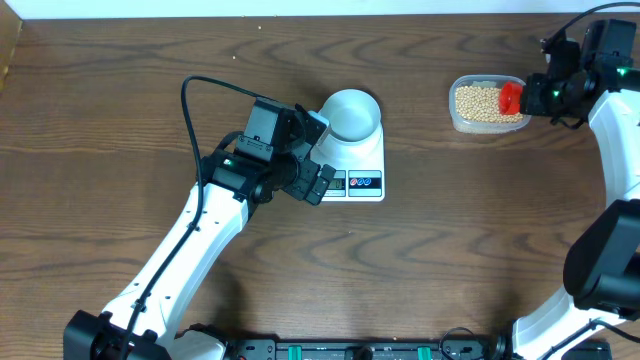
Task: Scoop item into bowl and weigh 50g on scale
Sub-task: 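Dip the red scoop into the bean tub and scoop beans, right gripper, then carry the filled red scoop with the right gripper over the white bowl, then tilt the red scoop with the right gripper to pour beans into the bowl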
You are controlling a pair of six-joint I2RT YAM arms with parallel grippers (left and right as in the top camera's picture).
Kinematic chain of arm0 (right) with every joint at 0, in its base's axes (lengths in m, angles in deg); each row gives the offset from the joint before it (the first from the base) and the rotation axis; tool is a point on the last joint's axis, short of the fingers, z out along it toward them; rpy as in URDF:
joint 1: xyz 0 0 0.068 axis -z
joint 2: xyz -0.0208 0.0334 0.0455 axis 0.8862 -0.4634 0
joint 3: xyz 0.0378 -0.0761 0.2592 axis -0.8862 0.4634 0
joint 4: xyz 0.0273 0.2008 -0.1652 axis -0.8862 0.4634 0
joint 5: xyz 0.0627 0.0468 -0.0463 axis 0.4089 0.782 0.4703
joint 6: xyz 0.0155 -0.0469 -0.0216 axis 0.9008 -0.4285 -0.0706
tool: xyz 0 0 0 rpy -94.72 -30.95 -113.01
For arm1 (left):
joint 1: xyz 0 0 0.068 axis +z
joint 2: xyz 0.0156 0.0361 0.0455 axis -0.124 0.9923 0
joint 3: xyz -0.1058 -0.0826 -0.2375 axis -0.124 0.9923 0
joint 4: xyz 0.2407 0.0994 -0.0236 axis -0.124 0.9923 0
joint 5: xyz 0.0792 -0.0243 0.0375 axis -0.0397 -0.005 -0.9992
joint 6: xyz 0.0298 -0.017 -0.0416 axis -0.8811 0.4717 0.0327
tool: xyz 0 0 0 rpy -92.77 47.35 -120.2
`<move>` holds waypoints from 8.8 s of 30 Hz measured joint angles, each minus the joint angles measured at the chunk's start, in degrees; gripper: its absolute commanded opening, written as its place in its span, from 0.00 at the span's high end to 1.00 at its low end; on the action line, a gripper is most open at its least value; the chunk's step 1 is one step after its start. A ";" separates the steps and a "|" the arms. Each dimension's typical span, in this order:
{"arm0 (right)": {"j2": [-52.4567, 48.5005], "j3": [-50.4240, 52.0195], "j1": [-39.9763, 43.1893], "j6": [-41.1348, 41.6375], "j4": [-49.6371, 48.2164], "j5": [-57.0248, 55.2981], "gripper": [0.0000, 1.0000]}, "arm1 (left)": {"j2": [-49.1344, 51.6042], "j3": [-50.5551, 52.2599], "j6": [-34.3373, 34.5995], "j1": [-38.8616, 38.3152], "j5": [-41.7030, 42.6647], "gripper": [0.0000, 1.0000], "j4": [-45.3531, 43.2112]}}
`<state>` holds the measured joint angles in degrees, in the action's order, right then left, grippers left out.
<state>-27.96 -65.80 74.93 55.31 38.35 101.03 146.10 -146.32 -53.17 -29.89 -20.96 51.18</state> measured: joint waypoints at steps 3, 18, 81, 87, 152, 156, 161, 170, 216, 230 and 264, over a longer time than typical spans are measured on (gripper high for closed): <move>-1.49 -0.07 0.11 -0.17 -0.44 2.38 0.99 | 0.00 -0.02 0.00 0.00 0.00 0.02 0.00; -6.75 -0.72 2.38 -0.22 -0.76 14.88 0.99 | 0.00 -0.02 0.00 0.00 0.00 0.02 -0.02; -14.08 0.07 18.78 0.28 0.02 55.32 0.99 | 0.00 -0.02 0.00 0.00 0.00 0.02 -0.02; -14.08 0.07 19.82 0.26 0.00 61.02 0.99 | 0.00 -0.02 0.00 0.00 0.00 0.02 -0.02; -12.81 -0.11 -14.32 8.90 -6.05 52.57 0.99 | 0.00 -0.02 0.00 0.00 0.00 0.02 0.00; -12.76 -0.87 -16.11 8.92 -6.03 50.51 0.99 | 0.00 -0.02 0.00 0.00 0.00 0.02 -0.02; -11.93 -2.47 -17.62 8.94 -5.70 46.99 0.99 | 0.00 -0.02 0.00 0.00 0.00 0.02 0.00; -5.97 -3.61 -19.12 9.09 -4.81 41.77 0.99 | 0.00 -0.02 0.00 0.00 0.00 0.02 -0.02; -5.16 -3.76 -27.78 2.40 -3.06 17.79 0.99 | 0.00 -0.02 0.00 0.00 0.00 0.02 -0.02; -5.14 -3.76 -27.78 0.61 -5.16 16.94 0.99 | 0.00 -0.02 0.00 0.00 0.00 0.02 -0.02; -5.16 -3.76 -27.78 -1.68 -7.32 16.92 0.99 | 0.00 -0.02 0.00 0.00 0.00 0.02 -0.02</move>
<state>-33.12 -69.56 47.15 53.62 31.03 117.94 146.10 -146.34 -53.17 -29.89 -20.96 51.16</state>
